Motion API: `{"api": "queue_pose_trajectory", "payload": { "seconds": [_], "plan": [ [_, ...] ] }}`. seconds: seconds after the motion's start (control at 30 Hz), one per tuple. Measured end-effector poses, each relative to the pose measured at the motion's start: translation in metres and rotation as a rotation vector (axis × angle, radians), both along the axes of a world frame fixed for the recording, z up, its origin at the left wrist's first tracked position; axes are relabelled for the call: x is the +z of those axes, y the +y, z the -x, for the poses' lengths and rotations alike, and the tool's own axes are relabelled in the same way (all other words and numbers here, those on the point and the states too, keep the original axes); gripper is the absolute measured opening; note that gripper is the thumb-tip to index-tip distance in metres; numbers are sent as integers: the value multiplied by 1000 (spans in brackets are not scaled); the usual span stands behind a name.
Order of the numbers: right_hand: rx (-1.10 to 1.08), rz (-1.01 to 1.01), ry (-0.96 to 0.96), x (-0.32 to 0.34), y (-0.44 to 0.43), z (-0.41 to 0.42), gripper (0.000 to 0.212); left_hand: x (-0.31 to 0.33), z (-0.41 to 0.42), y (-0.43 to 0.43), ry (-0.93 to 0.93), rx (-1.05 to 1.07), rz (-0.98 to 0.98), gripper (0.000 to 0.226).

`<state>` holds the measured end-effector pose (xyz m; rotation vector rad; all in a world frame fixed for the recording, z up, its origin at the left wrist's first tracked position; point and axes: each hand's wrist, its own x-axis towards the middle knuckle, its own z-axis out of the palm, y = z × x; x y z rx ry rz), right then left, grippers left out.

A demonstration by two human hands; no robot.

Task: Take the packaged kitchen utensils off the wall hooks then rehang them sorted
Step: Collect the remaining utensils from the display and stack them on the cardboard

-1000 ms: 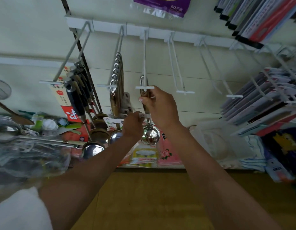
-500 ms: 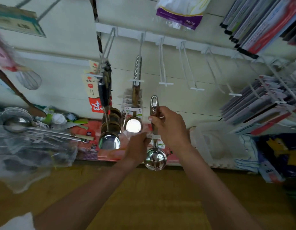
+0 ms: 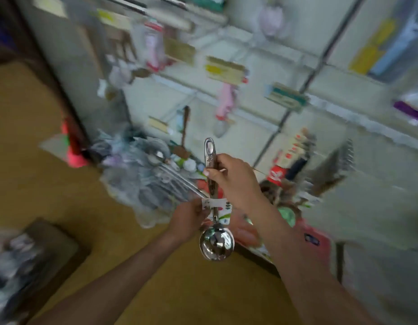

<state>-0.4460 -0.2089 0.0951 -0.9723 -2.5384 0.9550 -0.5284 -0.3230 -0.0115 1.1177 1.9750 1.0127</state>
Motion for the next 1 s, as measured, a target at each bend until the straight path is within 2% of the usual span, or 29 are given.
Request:
{"api": "queue_pose_trajectory", "payload": {
  "seconds": [0.13, 0.23, 0.47, 0.57, 0.77, 1.0],
  "plan": [
    [227, 45, 62, 12, -63, 104, 14, 6, 80, -84, -136, 209, -37, 18],
    [406, 72, 50, 2, -121, 168, 10, 5, 117, -154, -119, 371, -41, 6],
    [689, 111, -33, -29, -275, 270, 16, -22, 164, -311, -155, 686, 46, 14],
    [772, 117, -63, -38, -334, 307, 19, -24, 182, -369, -185, 760, 82, 15],
    [902, 144, -116, -43, -459, 393, 10, -36, 244, -486, -179, 895, 96, 18],
    [981, 176, -162, -78, -554, 476, 19, -65, 304, -566, -190, 1036, 122, 26]
  ]
}}
